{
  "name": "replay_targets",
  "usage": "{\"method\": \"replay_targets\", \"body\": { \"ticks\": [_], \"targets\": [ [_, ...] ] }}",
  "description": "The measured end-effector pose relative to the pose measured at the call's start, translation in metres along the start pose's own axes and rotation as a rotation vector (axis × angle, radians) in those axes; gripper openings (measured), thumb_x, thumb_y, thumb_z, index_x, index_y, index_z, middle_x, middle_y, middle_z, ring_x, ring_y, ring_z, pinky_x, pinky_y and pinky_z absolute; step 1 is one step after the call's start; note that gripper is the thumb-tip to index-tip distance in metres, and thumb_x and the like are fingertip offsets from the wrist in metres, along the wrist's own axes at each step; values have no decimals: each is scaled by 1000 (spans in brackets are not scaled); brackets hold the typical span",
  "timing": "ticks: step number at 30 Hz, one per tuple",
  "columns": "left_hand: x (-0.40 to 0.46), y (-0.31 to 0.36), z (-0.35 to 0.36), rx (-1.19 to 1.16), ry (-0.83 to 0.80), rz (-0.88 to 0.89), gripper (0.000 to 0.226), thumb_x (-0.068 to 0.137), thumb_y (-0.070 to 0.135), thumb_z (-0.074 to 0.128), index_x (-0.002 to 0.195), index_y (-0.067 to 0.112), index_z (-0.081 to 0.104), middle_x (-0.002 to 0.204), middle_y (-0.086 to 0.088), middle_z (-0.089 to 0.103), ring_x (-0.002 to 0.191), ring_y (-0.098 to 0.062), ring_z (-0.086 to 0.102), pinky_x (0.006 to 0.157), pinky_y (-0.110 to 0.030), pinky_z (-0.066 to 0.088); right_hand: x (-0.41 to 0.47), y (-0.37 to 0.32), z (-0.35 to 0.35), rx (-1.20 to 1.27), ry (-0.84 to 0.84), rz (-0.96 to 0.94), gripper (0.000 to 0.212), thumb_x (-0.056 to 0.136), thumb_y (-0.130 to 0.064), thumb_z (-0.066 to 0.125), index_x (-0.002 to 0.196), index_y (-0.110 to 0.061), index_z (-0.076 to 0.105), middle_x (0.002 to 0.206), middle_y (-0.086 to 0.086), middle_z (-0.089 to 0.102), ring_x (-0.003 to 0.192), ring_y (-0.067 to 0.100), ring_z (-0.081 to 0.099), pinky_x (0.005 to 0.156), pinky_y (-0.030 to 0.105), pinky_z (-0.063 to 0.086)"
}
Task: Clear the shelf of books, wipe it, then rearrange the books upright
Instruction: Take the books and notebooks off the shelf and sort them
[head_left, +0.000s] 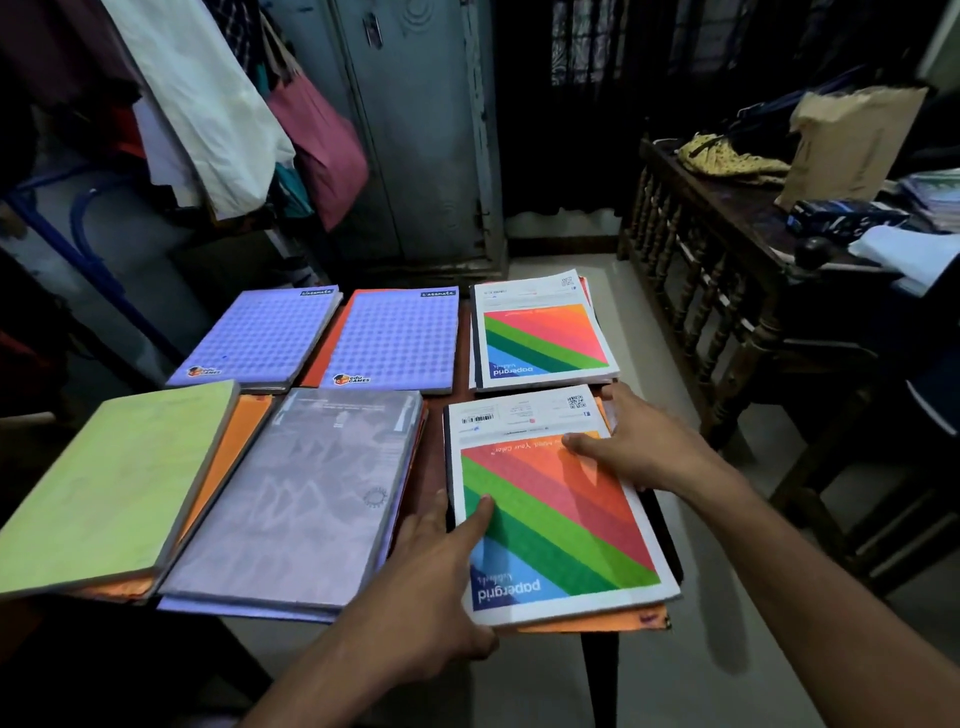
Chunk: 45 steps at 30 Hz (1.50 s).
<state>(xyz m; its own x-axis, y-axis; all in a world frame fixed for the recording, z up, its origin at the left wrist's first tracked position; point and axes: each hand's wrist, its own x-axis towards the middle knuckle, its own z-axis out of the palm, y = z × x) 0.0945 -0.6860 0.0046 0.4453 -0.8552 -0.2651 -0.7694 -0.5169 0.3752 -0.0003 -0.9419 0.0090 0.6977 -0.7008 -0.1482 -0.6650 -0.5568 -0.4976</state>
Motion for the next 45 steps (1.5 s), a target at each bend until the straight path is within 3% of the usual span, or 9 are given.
{"method": "replay_targets", "body": {
  "ticks": [6, 10, 13, 23, 28, 33, 36, 39, 45],
  "targets": [
    [1, -4, -8, 72, -35, -2, 125, 72, 47, 82, 157, 44, -10, 166, 11, -7, 150, -17, 9, 118, -36, 32, 4, 1, -6, 161, -57, -24, 31, 86, -43, 74, 108, -36, 53, 83, -13, 65, 55, 14, 69, 49, 34, 57],
    [7, -10, -23, -17, -62, 4, 131, 58, 77, 78, 156, 47, -2, 167, 16, 5, 151, -10, 17, 120, -35, 29, 28, 12, -9, 28, 182, -29, 47, 87, -49, 69, 128, -29, 56, 106, -5, 65, 105, 21, 62, 86, 36, 52],
    [18, -12, -39, -119, 51, 16, 120, 58, 91, 65, 155, 51, 6, 166, 21, 10, 151, -2, 16, 121, -35, 27, 50, 17, 0, 145, 279, -79, 55, 92, -29, 67, 143, -20, 47, 133, 7, 51, 128, 25, 47, 101, 34, 39],
    [93, -13, -60, -247, 175, 55, 60, 94, 55, 59, 147, 31, 44, 138, 18, 50, 119, 0, 47, 92, -16, 37, 59, 19, 40, 236, 453, -134, 34, 98, -15, 57, 131, -12, 62, 107, -4, 43, 110, 17, 52, 84, 10, 27],
    [131, -14, -54, -172, 113, 32, 65, 92, 75, 38, 141, 32, 48, 131, 10, 55, 127, -16, 50, 105, -38, 42, 63, 22, 43, 242, 477, -145, 34, 99, -11, 51, 131, -13, 64, 103, -5, 44, 104, 16, 53, 84, 11, 29],
    [141, -14, -49, -99, 188, -7, 63, 95, 69, 40, 144, 30, 45, 142, 5, 43, 134, -19, 41, 99, -32, 36, 66, 24, 45, 236, 492, -167, 37, 99, -10, 47, 130, -16, 66, 103, -5, 45, 92, 4, 45, 80, 14, 33],
    [147, -12, -44, -131, 220, -19, 73, 93, 70, 44, 152, 30, 34, 158, 0, 27, 145, -22, 29, 112, -34, 30, 66, 25, 46, 244, 511, -177, 36, 97, -8, 49, 128, -15, 67, 107, -5, 50, 96, 6, 49, 85, 17, 37],
    [152, -12, -43, -122, 202, -38, 86, 85, 84, 36, 152, 30, 37, 158, 0, 38, 144, -25, 35, 117, -43, 32, 69, 27, 46, 271, 515, -175, 37, 95, -5, 50, 127, -13, 68, 117, 1, 56, 107, 14, 55, 90, 11, 32],
    [148, -13, -39, -85, 260, -25, 60, 98, 57, 50, 150, 29, 41, 151, 0, 45, 139, -20, 39, 108, -33, 35, 73, 29, 50, 288, 495, -155, 39, 95, -6, 50, 131, -13, 65, 127, 3, 54, 119, 20, 53, 100, 18, 33]
  ]
}}
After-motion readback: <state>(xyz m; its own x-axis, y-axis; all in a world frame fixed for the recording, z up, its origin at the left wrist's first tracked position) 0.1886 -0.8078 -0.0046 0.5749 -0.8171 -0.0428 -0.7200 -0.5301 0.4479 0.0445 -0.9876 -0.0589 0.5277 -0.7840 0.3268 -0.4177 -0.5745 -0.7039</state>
